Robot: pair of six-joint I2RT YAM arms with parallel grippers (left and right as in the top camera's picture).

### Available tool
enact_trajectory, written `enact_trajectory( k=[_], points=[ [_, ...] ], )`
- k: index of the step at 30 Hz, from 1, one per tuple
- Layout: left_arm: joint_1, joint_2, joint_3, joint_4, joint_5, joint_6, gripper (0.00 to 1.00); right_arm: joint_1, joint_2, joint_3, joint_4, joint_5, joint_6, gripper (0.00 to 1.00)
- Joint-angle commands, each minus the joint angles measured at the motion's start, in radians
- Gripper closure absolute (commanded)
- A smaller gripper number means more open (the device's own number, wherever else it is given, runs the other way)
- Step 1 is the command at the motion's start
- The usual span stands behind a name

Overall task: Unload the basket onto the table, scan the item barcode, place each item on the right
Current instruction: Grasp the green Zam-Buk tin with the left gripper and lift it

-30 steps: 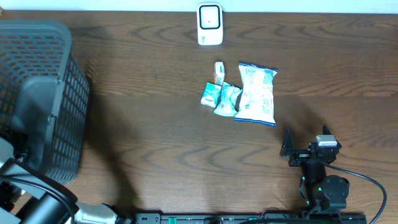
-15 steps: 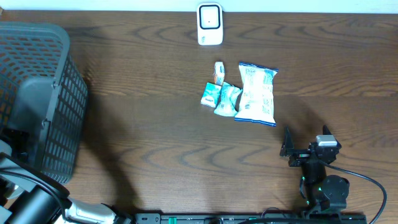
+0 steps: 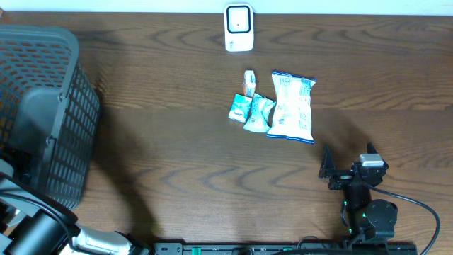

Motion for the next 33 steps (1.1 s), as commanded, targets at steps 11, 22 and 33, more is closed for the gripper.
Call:
enact_trajectory(
  k=[11,22,33],
  points=[
    [0.005,0.066,-0.01,-0.05,0.007,0.022,0.29,-0.013,-0.003,-0.003,-0.002,0.002,-0.007,0.01],
    [0.005,0.024,-0.009,-0.097,0.007,0.022,0.46,-0.013,-0.003,-0.003,-0.002,0.002,-0.007,0.01],
    [0.005,-0.239,-0.008,-0.117,0.031,0.022,0.46,-0.013,-0.003,-0.003,-0.002,0.002,-0.007,0.01]
  ],
)
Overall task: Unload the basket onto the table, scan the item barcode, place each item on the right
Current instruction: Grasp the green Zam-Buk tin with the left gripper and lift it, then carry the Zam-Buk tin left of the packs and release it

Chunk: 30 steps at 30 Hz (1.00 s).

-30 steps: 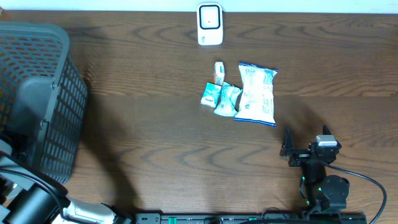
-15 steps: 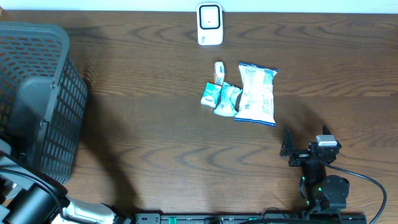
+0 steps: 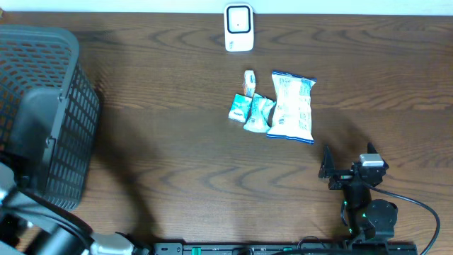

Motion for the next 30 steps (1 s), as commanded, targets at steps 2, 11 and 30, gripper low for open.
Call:
enact_trajectory(
  k=[2,11,30],
  points=[
    [0.005,-0.161,0.007,0.009,0.066,0.005,0.46,-0.013,-0.003,-0.003,-0.002,0.001,-0.007,0.01],
    [-0.013,-0.433,0.023,0.191,0.45,-0.027,0.46,-0.013,-0.003,-0.003,-0.002,0.002,-0.008,0.01],
    [-0.759,-0.561,0.022,0.478,0.696,-0.106,0.46,-0.013,-0.003,-0.003,-0.002,0.002,-0.007,0.01]
  ],
)
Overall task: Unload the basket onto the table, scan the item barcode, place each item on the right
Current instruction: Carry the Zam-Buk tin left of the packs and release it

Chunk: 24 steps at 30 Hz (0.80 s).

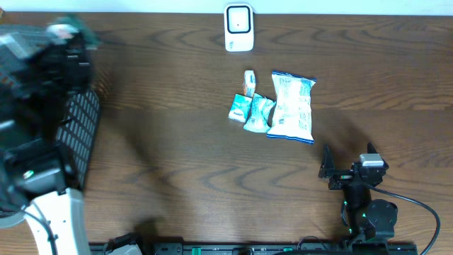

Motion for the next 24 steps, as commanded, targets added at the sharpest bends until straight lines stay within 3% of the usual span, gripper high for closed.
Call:
enact_trajectory(
  k=[1,6,13,24],
  points=[
    [-0.162,0.057,0.016,-0.026,0.003,0.097,0.46,-0.013,-0.003,-0.003,-0.002,0.002,-0.007,0.01],
    [-0.36,0.194,0.016,-0.105,-0.198,0.198,0.46,-0.013,-0.003,-0.003,-0.002,0.002,-0.007,0.01],
    [-0.521,0.453,0.016,-0.068,-0.354,0.207,0.45,-0.013,-0.003,-0.003,-0.002,0.001,-0.007,0.01],
    [-0.611,0.713,0.016,0.052,-0.362,0.206,0.35,-0.013,-0.003,-0.003,-0.002,0.002,-0.007,0.01]
  ],
)
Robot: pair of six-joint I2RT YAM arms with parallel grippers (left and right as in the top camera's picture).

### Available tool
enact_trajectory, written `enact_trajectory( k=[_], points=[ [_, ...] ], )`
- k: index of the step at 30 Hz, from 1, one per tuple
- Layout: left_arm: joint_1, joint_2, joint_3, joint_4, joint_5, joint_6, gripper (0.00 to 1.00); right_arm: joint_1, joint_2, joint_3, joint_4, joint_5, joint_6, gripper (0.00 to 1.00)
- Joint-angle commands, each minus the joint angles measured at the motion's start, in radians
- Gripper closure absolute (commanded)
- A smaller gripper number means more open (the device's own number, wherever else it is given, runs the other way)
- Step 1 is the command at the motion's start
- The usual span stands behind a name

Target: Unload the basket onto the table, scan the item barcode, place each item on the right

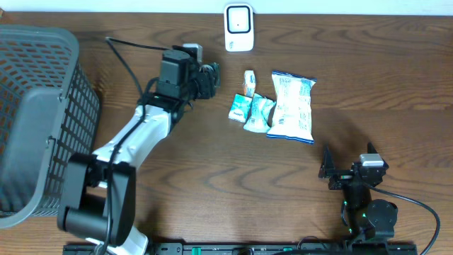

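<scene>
Several packaged items lie in a cluster right of the table's middle: a small white and teal box [249, 81], two teal packets [241, 108] [259, 113] and a large white and blue bag [292, 106]. The white barcode scanner [239, 28] stands at the back edge. My left gripper [212, 78] reaches in from the left and hovers open just left of the small box, holding nothing. Near the front edge at the right, my right gripper [325, 168] rests well away from the items; its jaw state is unclear from above.
A large dark mesh basket [39, 120] fills the left end of the table. The left arm [134, 142] stretches diagonally from the front left toward the items. A black cable [425, 212] loops beside the right arm's base.
The left arm was raised over the basket at the far left, blurred. It now extends across the table, its gripper beside the small box. The items and the right arm have not moved.
At first the left arm sat low in the front left corner, mostly out of view. Then it stood raised above the basket. Now it reaches to the left edge of the item cluster. The items, scanner and right arm stayed in place throughout.
</scene>
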Motion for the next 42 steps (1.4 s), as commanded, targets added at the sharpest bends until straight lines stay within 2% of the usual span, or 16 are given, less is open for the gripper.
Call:
enact_trajectory(
  k=[1,2,3,9,14,18,20,23,25,32,38,42],
  points=[
    [-0.022,0.032,0.016,0.01,-0.018,0.012,0.29,-0.013,-0.003,-0.003,-0.002,0.002,-0.007,0.01],
    [-0.025,0.034,0.016,0.008,-0.018,0.012,0.23,-0.013,-0.003,-0.003,-0.002,0.001,-0.007,0.01],
    [-0.028,0.035,0.016,0.007,-0.018,0.013,0.21,-0.013,-0.003,-0.003,-0.002,0.002,-0.007,0.01],
    [-0.02,0.013,0.025,0.015,-0.019,0.013,0.19,-0.013,-0.003,-0.003,-0.002,0.002,-0.007,0.01],
    [0.014,-0.098,0.044,0.013,-0.019,0.013,0.21,-0.013,-0.003,-0.003,-0.002,0.001,-0.007,0.01],
    [0.069,-0.253,0.044,-0.014,-0.019,0.013,0.31,-0.013,-0.003,-0.003,-0.002,0.002,-0.007,0.01],
    [0.111,-0.337,0.044,-0.039,-0.019,0.013,0.44,-0.013,-0.003,-0.003,-0.002,0.002,-0.007,0.01],
    [0.199,-0.464,0.044,-0.079,-0.019,0.014,0.73,-0.013,-0.003,-0.003,-0.002,0.002,-0.007,0.01],
    [0.272,-0.54,0.044,-0.098,-0.019,0.014,0.81,-0.013,-0.003,-0.003,-0.002,0.002,-0.007,0.01],
    [0.601,-0.695,0.044,-0.203,-0.019,0.013,0.85,-0.013,-0.003,-0.003,-0.002,0.002,-0.007,0.01],
    [0.88,-0.666,0.044,-0.369,-0.019,0.012,0.85,-0.013,-0.003,-0.003,-0.002,0.002,-0.007,0.01],
    [0.987,-0.637,0.044,-0.44,-0.015,0.013,0.85,-0.013,-0.003,-0.003,-0.002,0.002,-0.007,0.01]
  ],
)
